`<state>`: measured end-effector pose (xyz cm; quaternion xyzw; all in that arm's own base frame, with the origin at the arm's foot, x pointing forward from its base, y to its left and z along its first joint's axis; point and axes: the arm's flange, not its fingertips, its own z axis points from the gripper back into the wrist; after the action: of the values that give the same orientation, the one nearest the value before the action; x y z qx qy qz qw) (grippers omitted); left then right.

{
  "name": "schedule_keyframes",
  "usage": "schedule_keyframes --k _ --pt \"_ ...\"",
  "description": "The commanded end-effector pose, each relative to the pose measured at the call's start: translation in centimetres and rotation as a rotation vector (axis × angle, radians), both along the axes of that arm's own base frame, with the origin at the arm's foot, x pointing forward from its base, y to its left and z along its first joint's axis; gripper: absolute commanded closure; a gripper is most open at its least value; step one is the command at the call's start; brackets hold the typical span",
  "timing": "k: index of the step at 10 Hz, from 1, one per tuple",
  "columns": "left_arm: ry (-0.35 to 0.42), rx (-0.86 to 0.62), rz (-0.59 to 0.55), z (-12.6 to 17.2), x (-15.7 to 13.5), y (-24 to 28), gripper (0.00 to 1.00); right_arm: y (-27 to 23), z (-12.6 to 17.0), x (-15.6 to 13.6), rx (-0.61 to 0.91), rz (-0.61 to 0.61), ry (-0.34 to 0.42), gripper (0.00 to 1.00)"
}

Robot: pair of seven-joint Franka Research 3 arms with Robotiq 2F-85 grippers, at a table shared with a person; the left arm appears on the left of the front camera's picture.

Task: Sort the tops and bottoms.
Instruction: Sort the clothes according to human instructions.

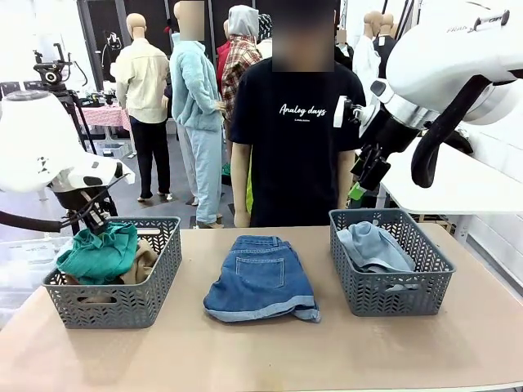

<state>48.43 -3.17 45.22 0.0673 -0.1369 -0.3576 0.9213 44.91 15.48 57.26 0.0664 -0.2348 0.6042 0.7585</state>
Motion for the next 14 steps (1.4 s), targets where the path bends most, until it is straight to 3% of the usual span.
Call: schedule_keyframes --k 1,8,13,14 --pt "0.047 -0.014 -0.024 -1.8 -0.2 0.3 1.0 0.0 -0.2 0.0 0.006 -0.005 0.009 0.0" --pt "0.086 0.006 -0.125 -4.0 -0.3 -2.1 1.0 0.0 -0.2 0.0 0.006 -0.005 0.009 0.0" --pt "0.059 0.008 -0.159 -1.0 -1.1 -4.3 0.02 0.0 -0.2 0.0 0.006 -0.005 0.009 0.0" --pt "0.067 0.009 -0.157 -1.0 -1.3 -4.4 0.0 0.0 -0.2 0.0 0.006 -0.005 0.009 0.0"
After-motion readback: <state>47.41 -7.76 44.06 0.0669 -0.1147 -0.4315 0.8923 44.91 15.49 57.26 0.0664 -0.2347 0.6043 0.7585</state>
